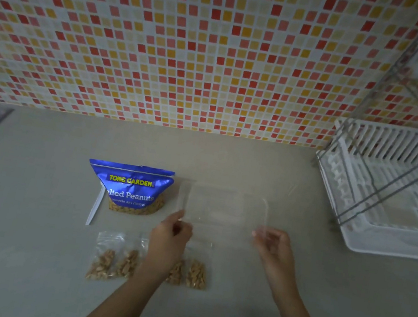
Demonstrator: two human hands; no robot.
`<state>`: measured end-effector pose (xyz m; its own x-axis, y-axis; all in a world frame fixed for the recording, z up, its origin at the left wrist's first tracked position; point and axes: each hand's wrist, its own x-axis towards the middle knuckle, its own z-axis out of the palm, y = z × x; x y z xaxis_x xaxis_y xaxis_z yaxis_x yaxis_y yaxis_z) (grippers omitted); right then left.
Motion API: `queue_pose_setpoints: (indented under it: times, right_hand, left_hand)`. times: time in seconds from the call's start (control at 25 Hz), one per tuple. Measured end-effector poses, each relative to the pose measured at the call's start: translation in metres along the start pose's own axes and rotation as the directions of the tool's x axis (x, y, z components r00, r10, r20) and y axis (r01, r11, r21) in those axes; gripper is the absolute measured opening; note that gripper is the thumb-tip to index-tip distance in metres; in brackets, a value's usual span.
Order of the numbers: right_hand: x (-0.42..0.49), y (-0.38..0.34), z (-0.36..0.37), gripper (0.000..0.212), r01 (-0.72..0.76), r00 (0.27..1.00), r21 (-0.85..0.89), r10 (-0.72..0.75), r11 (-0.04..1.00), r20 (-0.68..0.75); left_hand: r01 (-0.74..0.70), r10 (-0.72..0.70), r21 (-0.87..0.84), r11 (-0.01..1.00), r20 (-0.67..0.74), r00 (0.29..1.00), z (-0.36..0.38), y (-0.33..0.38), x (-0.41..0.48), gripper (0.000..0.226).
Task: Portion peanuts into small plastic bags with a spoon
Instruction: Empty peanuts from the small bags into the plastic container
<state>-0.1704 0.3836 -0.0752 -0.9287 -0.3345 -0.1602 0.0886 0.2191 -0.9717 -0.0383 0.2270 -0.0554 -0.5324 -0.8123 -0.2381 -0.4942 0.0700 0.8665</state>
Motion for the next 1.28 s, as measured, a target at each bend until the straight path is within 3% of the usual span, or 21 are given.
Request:
queue_pose_setpoints:
  times: [0.12,0.2,0.28,0.36,0.52,0.6,0.72,0.88,0.96,1.04,1.16,1.28]
  right_hand:
    - [0.004,-0.002,-0.027,0.054,-0.106,0.98,0.144,0.079,0.984,0.182]
    - [0.0,-0.005,-0.041,0.074,-0.183,0.945,0.134,0.136,0.974,0.296]
    - [-0.007,0.0,-0.051,0.076,-0.221,0.954,0.193,0.171,0.956,0.244]
    - [-0.012,0.011,-0.057,0.077,-0.232,0.972,0.295,0.209,0.927,0.108]
    - [-0.013,0.033,-0.061,0.077,-0.221,0.966,0.311,0.251,0.924,-0.06]
    - [-0.007,0.043,-0.058,0.078,-0.228,0.962,0.226,0.254,0.947,-0.095]
    - [0.004,0.057,-0.05,0.078,-0.225,0.969,-0.064,0.216,0.972,-0.123]
    - [0.006,0.06,-0.044,0.075,-0.194,0.979,-0.441,0.147,0.876,-0.138]
    - [0.0,0.056,-0.041,0.073,-0.112,0.989,-0.614,0.024,0.781,-0.148]
    - [-0.012,0.051,-0.031,0.064,0.072,0.983,-0.675,-0.167,0.735,-0.077]
    - [-0.039,0.05,-0.002,0.049,0.359,0.933,-0.641,-0.257,0.678,0.25]
    - [-0.068,0.058,0.037,0.048,0.589,0.785,-0.541,-0.268,0.6,0.558]
  left_hand:
    - [-0.009,0.016,-0.068,0.998,0.104,0.994,0.005,0.005,0.007,0.038]
    - [-0.092,0.087,0.056,0.994,0.082,0.993,0.006,0.009,0.015,0.036]
    - [-0.18,0.188,0.314,0.932,0.003,0.982,0.006,0.001,0.029,0.038]
    - [-0.204,0.221,0.481,0.853,0.022,0.975,0.005,-0.012,0.04,0.046]
    - [-0.141,0.119,0.542,0.829,0.076,0.99,0.009,-0.022,0.051,0.05]
    - [-0.138,0.115,0.541,0.83,0.077,0.99,0.011,-0.022,0.052,0.047]
    - [-0.15,0.142,0.533,0.833,0.057,0.988,0.012,-0.023,0.053,0.046]
    - [-0.194,0.214,0.519,0.832,0.023,0.977,0.007,-0.026,0.052,0.044]
    - [-0.236,0.261,0.49,0.839,0.018,0.965,0.002,-0.03,0.042,0.044]
    - [-0.333,0.358,0.45,0.828,0.033,0.933,-0.006,-0.037,0.02,0.039]
    - [-0.486,0.518,0.558,0.672,0.115,0.848,-0.019,-0.061,-0.017,0.039]
    - [-0.52,0.512,0.682,0.514,0.242,0.824,-0.024,-0.09,-0.037,0.039]
